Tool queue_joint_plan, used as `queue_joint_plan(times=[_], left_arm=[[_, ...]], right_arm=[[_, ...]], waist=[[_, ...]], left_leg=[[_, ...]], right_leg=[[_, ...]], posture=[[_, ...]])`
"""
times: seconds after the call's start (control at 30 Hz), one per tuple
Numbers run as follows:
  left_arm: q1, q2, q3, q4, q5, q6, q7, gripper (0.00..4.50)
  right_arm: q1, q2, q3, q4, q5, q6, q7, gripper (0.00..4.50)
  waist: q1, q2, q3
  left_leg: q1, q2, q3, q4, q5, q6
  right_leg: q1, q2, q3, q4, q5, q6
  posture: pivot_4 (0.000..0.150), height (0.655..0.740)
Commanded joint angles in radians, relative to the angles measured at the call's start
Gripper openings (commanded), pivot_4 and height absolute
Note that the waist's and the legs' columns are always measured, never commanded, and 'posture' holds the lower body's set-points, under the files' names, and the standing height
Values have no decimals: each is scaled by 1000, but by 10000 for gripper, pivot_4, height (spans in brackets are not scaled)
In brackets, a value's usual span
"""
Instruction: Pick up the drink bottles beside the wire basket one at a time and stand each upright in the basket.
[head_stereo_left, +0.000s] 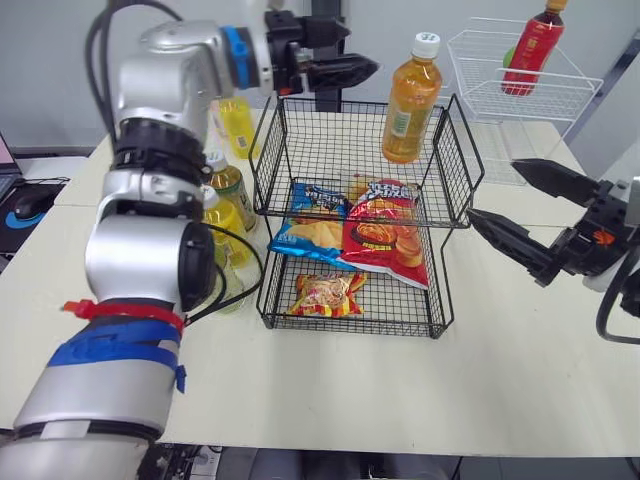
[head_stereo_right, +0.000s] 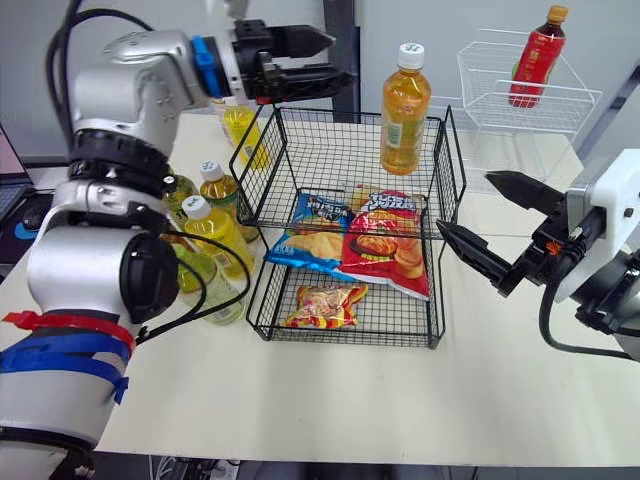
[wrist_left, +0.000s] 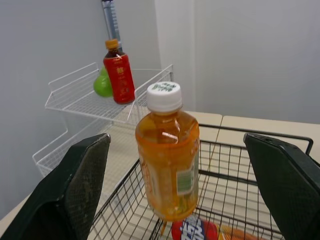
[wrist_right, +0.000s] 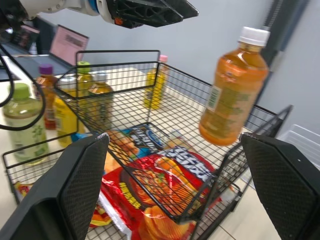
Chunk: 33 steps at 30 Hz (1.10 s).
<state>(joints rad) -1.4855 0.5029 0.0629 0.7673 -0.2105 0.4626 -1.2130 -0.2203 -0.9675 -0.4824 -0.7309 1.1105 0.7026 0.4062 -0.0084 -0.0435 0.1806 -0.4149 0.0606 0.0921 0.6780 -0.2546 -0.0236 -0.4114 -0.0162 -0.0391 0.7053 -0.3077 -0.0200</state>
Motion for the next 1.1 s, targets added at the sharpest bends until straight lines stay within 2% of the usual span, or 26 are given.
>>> queue_joint_plan(times=[0.03, 0.1, 0.27, 0.43, 0.53, 0.6, 0.7, 0.87, 0.97, 1.1], left_arm=[[72, 85, 36, -230, -54, 110, 16, 44566], [129, 138, 55, -327, -72, 168, 39, 44566], [318, 348, 122, -558, -148, 318, 2, 44566], [562, 546, 336, -694, -233, 439, 17, 44566], [664, 584, 458, -746, -279, 490, 68, 44566], [794, 610, 578, -786, -290, 529, 69, 44566], [937, 610, 697, -815, -299, 537, 98, 44566], [1231, 519, 872, -821, -262, 442, 130, 44566], [1302, 464, 885, -822, -269, 376, 175, 44566], [1321, 391, 831, -845, -285, 315, 247, 44566]], right_arm=[[-85, -28, 49, 47, -10, -13, 60, 45000], [-134, -42, 87, 76, -19, -15, 120, 45000], [-265, -57, 199, 147, -16, 0, 287, 45000], [-410, 8, 340, 198, -33, 10, 405, 45000], [-445, 38, 386, 218, -60, 8, 454, 45000], [-463, 62, 420, 229, -82, 3, 487, 45000], [-479, 95, 452, 234, -103, 6, 511, 45000], [-495, 151, 537, 220, -166, 20, 528, 45000], [-501, 172, 564, 215, -188, 39, 524, 45000], [-490, 194, 591, 191, -236, 56, 496, 45000]], waist=[[-2, 0, 0], [0, 0, 0], [-10, 1, 0], [-22, 0, 0], [-20, 0, 0], [-15, -1, -1], [-13, -1, -1], [-18, -2, -2], [-16, -3, -3], [-9, -5, -4]], left_leg=[[1, 0, 0, 0, 0, 0], [0, 0, -1, 2, 0, 0], [1, 0, -1, 2, 0, 0], [2, 1, -2, 3, 0, 0], [3, 1, -3, 3, 0, 0], [3, 1, -3, 3, 0, 1], [4, 0, -2, 3, 0, 1], [6, 1, -3, 2, -2, 4], [7, 1, -3, 2, -2, 5], [7, 1, -4, 2, -3, 5]], right_leg=[[0, 0, 0, 2, 0, 0], [0, 0, 0, 3, 0, 0], [0, 0, 1, 5, 0, 0], [1, 0, 1, 8, 0, -1], [1, 0, 1, 8, 0, -1], [1, 0, 0, 8, 0, -1], [2, -1, 0, 8, 0, -1], [4, -2, 0, 9, 0, -1], [4, -2, -1, 9, -1, -1], [5, -2, -2, 9, 0, -2]], posture=[[1500, 7400], [1500, 7400], [1500, 7400], [1500, 7400], [1500, 7400], [1500, 7400], [1500, 7400], [1500, 7400], [1500, 7400], [1500, 7400]])
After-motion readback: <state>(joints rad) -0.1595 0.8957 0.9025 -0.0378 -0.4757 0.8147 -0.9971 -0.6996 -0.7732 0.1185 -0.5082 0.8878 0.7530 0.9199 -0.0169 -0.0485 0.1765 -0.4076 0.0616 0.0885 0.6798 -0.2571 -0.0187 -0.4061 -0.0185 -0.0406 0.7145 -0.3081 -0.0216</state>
